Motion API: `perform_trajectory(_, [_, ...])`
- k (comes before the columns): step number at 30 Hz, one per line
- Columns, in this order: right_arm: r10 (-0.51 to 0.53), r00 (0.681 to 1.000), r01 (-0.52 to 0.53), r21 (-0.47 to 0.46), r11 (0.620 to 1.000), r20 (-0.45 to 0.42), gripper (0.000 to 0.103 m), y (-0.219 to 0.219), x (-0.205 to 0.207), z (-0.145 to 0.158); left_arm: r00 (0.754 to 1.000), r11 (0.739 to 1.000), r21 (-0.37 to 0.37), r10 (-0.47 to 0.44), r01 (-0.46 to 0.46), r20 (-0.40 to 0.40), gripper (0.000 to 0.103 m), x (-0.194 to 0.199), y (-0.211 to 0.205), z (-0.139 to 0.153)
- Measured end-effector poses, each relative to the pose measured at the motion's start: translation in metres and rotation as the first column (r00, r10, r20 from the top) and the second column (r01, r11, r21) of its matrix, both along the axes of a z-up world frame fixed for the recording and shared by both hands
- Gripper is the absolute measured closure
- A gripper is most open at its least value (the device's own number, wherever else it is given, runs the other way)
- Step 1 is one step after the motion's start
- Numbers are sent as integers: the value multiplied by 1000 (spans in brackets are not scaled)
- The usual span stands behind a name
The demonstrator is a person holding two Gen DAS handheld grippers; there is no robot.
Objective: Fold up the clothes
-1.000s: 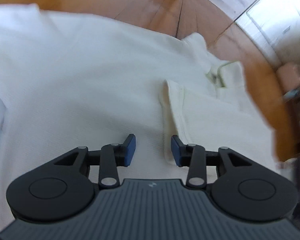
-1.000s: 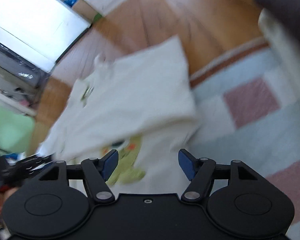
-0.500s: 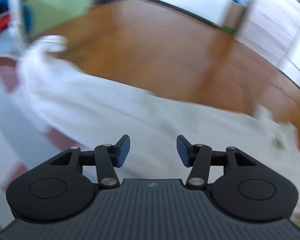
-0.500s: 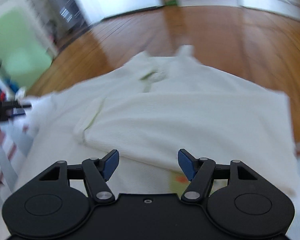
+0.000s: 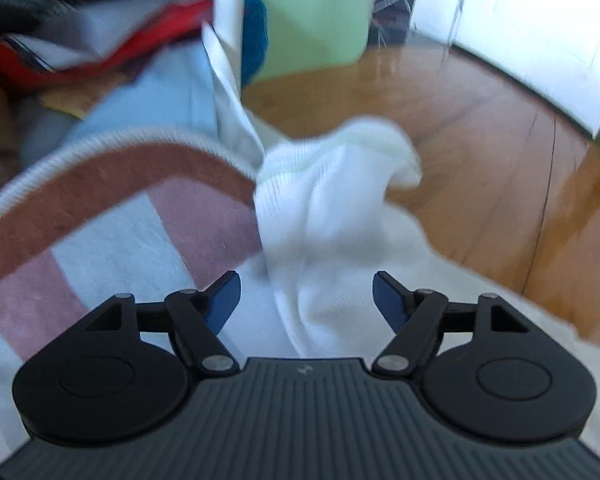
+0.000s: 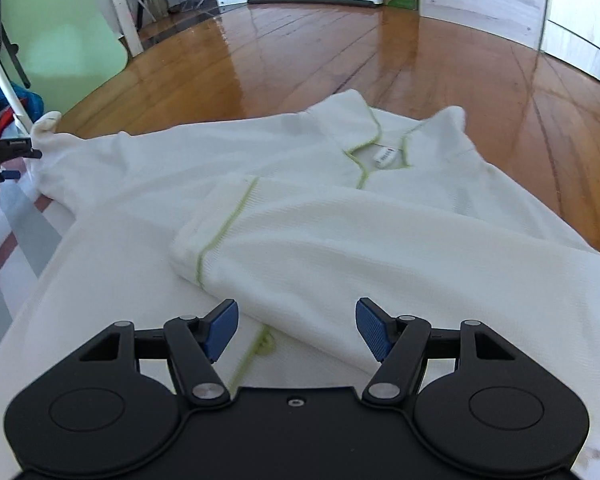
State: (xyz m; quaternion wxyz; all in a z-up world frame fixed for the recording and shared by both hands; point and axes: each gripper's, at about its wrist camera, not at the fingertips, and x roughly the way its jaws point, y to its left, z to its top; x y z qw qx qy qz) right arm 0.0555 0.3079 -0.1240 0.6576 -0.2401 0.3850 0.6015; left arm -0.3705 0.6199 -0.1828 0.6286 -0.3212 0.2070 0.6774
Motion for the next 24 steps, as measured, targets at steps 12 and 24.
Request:
perform_trajectory(12, [-106, 994, 106, -15, 994, -12, 35, -42, 33, -11, 979, 963, 223, -176, 151, 99, 98, 62, -23, 29])
perform_trajectory(24, [-261, 953, 264, -5, 965, -152, 35, -85, 55, -32, 652, 713, 175, -695, 679, 301, 50, 292, -219, 107])
